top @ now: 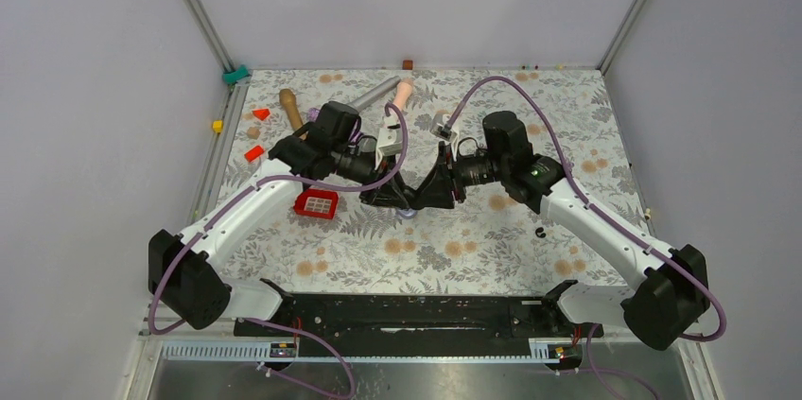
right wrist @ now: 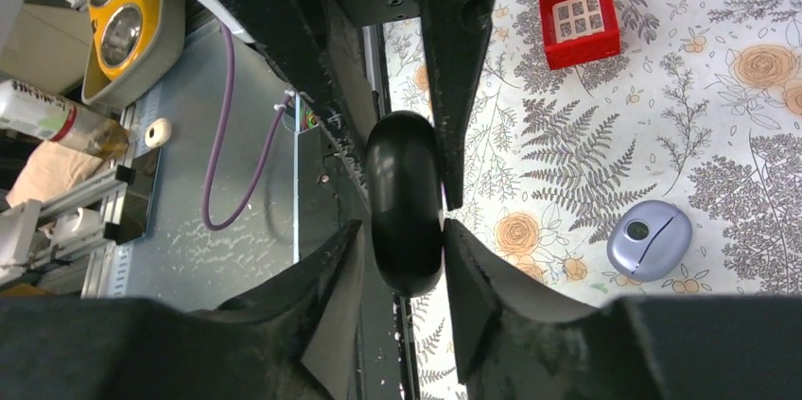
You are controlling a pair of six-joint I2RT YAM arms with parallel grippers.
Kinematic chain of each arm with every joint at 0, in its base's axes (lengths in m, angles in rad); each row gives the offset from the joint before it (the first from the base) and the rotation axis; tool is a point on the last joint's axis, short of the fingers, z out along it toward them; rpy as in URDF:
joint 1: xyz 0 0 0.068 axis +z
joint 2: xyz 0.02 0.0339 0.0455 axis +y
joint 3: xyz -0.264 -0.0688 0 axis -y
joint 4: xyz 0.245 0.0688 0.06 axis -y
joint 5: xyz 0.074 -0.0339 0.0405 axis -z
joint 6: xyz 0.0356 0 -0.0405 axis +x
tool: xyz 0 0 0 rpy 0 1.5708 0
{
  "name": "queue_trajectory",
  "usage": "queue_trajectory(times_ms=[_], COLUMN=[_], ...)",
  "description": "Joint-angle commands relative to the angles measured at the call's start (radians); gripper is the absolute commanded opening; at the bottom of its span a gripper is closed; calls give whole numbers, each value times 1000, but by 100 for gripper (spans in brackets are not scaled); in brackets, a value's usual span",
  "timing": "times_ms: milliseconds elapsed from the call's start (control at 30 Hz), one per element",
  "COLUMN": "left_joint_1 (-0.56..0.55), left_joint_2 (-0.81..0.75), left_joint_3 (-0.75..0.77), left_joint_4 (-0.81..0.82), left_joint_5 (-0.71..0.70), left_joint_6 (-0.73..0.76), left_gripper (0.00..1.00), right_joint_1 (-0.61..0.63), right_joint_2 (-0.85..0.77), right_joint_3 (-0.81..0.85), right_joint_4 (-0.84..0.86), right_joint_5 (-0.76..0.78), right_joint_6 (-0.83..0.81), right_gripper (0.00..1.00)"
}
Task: Insert the wireless bluetooth earbuds into the charging case
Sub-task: Open the charging case.
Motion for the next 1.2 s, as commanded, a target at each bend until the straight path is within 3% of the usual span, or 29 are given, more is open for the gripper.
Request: queue_trajectory(times_ms=[0,100,233,400,500,700,1167], left_joint_1=[-8,-8,-8,2,22,75,72], left_joint_2=[4,7,9,-1,-19,-63,-38], left_joint_3=[52,56,66,57,18,-94,-102], left_joint_4=[19,19,18,53,130,432,482], left_joint_5=[-1,-1,-2,5,40,112,174], left_joint_6=[20,15,5,-27,-87,-337,-414], left_gripper=[9,15,31,79,93,93,79], right_joint_1=[9,8,8,8,-3,-75,-79], right_joint_2=[-32,-39,-52,-81,-110,-131,-63], right_joint_3=[24,18,10,8,0,-80,-108], right_joint_4=[29,36,49,72,113,372,467], right_joint_5=[4,-3,-6,9,42,48,31], right_joint_6=[-15,-16,-11,16,68,313,386], right_gripper=[37,25,21,22,23,23,24])
